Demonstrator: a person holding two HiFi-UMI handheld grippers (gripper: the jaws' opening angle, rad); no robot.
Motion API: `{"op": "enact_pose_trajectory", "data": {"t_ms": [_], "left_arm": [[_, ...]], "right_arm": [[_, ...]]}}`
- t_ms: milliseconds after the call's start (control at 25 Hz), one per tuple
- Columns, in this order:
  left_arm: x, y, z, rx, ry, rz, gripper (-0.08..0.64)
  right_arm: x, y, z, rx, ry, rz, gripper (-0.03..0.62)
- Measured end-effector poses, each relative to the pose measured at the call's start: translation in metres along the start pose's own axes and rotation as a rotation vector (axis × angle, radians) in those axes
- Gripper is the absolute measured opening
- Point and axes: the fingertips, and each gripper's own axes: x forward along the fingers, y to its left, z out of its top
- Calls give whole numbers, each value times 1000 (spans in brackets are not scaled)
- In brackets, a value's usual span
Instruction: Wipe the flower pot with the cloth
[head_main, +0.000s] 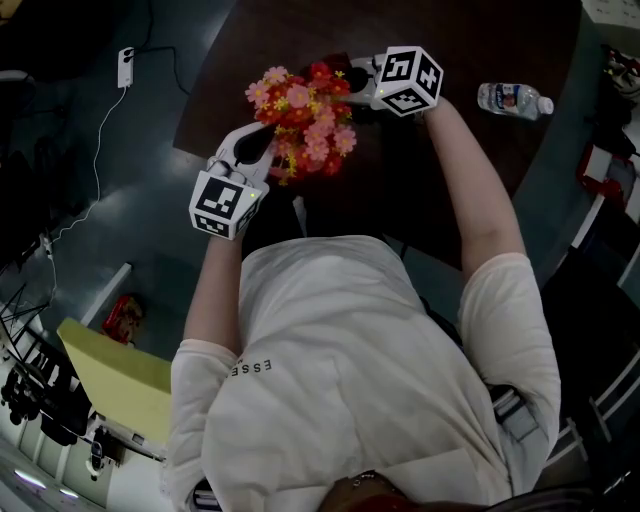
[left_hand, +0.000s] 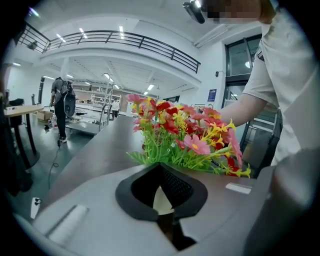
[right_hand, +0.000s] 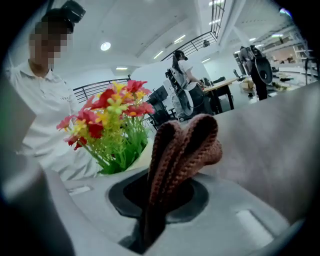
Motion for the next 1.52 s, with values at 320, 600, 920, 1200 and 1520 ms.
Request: {"op": "enact_pose_trajectory", "data": {"t_ms": [320,600,920,1200,1520], "left_arm": [[1,0,-3,-16,-32,1,9],[-2,4,-3,-39,-73,10,11],[-28,18,32,45,-206,60,9],[-44,39,17,40,-147,-133,9],[-82,66,7,139,-84,-404,9]], "right_arm": [[-19,18,-37,64,-36,-170,43],[-72,23,-39,214,-296,-750,43],[-83,64,-67,324,-324,-1152,43],[-40,93,-86,493,-280,-1322,43],[53,142,-84,760,-322,-1506,44]]}}
